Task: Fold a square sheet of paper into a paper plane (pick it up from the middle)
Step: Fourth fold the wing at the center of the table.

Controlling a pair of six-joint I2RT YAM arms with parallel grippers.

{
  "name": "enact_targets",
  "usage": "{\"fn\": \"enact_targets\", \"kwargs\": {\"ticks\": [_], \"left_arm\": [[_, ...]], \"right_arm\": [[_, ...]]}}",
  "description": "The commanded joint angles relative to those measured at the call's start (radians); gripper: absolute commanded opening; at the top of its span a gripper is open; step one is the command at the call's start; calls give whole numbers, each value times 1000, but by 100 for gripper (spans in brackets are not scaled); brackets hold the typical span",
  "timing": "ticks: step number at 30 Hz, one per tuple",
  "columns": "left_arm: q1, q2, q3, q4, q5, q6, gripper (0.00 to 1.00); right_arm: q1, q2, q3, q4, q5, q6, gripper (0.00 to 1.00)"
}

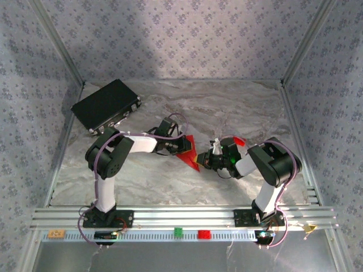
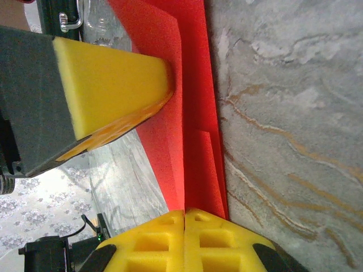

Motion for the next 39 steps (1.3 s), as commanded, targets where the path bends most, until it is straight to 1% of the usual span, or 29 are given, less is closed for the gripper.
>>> {"fn": "enact_targets", "kwargs": {"ticks": [1, 9, 12, 14, 20, 24, 31, 34, 35, 39], "left_arm": [[-9, 29, 22, -31, 20, 24, 12], [-9, 56, 35, -65, 11, 34, 11], [-8, 64, 34, -81, 10, 39, 10], [-8, 63, 26, -80, 7, 39, 10], [-8, 58, 17, -77, 8, 38, 10], [-9, 60, 21, -77, 9, 37, 10], [-9, 60, 19, -75, 13, 37, 10], [-9, 59, 18, -69, 12, 36, 10], [-9, 60, 17, -67, 12, 34, 10], [-9, 61, 16, -64, 13, 34, 10]], "right_arm": [[-1, 4, -27, -118, 68, -21, 2], [-2, -2, -31, -125, 78, -21, 2], [-1, -12, -22, -132, 64, -20, 4], [1, -31, -10, -148, 52, -21, 8], [14, -104, 29, -292, 49, -92, 23], [21, -116, 38, -329, 47, -110, 27], [49, -142, 62, -460, 80, -167, 26], [56, -160, 64, -510, 108, -186, 22], [59, -164, 63, -522, 110, -192, 19], [60, -171, 52, -530, 117, -190, 13]]}}
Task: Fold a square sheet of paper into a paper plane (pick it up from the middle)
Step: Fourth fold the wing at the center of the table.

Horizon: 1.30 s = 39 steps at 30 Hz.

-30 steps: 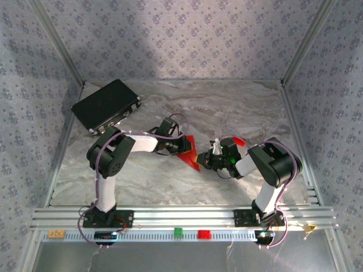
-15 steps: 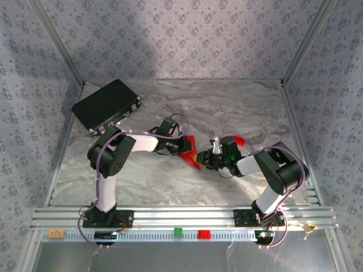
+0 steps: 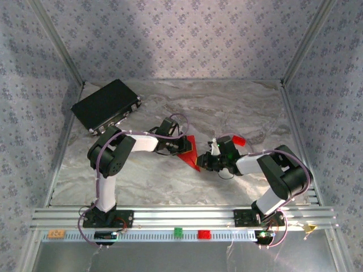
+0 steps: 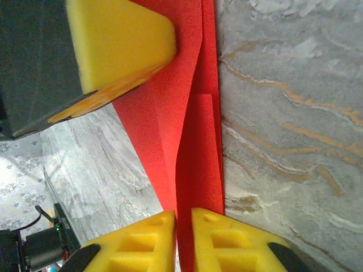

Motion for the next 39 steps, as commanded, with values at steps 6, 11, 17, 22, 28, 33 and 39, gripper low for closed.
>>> {"fn": "enact_targets", "kwargs": {"ticks": [6, 11, 17, 22, 28, 33, 39], "left_arm": [[-9, 32, -16, -38, -7, 16, 10], [-9, 31, -17, -35, -5, 14, 9], [-9, 31, -17, -33, -5, 12, 10], [-9, 31, -17, -30, -4, 10, 9], [-9, 33, -17, -31, -2, 13, 9], [-9, 34, -19, -31, -3, 13, 9], [-8, 36, -21, -30, -2, 13, 9]], "right_arm": [[10, -17, -28, -111, 28, -7, 13], [13, -51, -9, -141, 28, -25, 25], [39, -47, 17, -229, 73, -72, 29], [52, -46, 25, -287, 125, -98, 25], [56, -46, 11, -283, 143, -87, 14], [48, -48, -13, -231, 125, -57, 10], [35, -57, -25, -166, 78, -29, 11]]}}
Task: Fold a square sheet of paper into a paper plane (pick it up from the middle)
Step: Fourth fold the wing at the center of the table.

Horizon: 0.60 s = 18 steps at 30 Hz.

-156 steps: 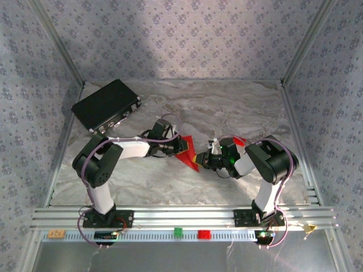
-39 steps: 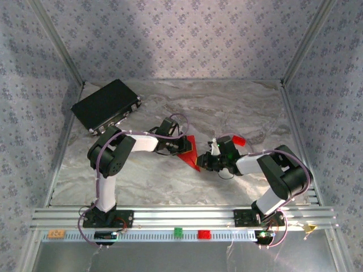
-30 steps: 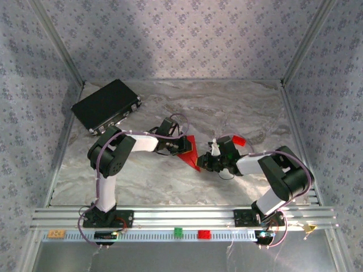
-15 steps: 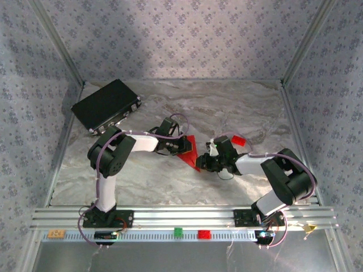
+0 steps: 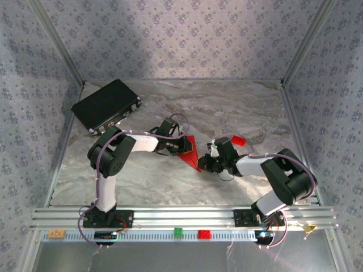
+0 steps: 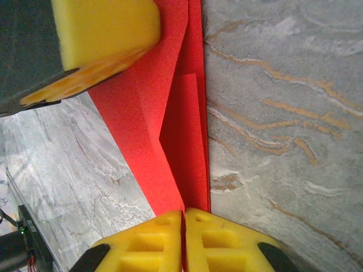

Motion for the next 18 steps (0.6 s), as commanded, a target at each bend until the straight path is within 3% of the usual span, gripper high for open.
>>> {"fn": "enact_targets", "kwargs": {"ticks": [1, 4, 12, 18], "left_arm": [[-9, 35, -20, -29, -7, 13, 9], [-9, 34, -23, -29, -5, 13, 9], [-9, 31, -23, -29, -6, 13, 9], [-9, 32, -23, -26, -5, 12, 9]], "right_arm": [[-7, -10, -33, -48, -23, 33, 11], [-21, -59, -33, -48, -31, 49, 21], [-76, -236, 16, -201, -22, 1, 25], [-34, -192, 99, -220, -73, -28, 10]]}}
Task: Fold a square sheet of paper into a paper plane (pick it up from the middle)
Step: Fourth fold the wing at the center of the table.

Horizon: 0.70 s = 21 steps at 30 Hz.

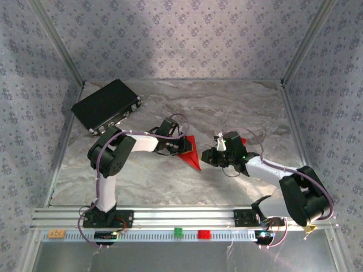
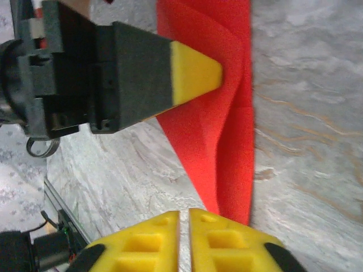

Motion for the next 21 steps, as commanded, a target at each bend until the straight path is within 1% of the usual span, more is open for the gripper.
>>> {"fn": "enact_targets", "kwargs": {"ticks": [1, 7, 13, 21], "left_arm": [[-9, 32, -22, -29, -9, 12, 9], [-9, 35, -22, -28, -9, 11, 9], [-8, 36, -23, -28, -7, 11, 9], [-9, 36, -23, -28, -5, 10, 9]], "right_arm": [[43, 45, 70, -55, -30, -36, 8], [101, 150, 146, -109, 18, -68, 3], [132, 223, 206, -144, 34, -91, 2], [127, 284, 199, -146, 70, -80, 2]]}}
